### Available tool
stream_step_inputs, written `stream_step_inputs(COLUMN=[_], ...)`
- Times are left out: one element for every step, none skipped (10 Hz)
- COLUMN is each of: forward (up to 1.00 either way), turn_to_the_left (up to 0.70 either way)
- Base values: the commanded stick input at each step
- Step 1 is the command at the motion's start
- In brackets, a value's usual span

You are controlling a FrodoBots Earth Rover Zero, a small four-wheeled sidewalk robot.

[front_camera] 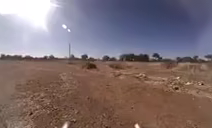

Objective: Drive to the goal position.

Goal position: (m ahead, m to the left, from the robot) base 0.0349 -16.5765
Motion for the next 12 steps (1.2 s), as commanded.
stream_step_inputs(forward=[0.5, 0.5, 0.5, 0.5, 0.5, 0.5, 0.5, 0.5, 0.5, 0.5, 0.5, 0.5], turn_to_the_left=[0.0, 0.0, 0.09, 0.42, 0.5, 0.5, 0.5, 0.2, 0.0, 0.0, 0.0, 0.0])
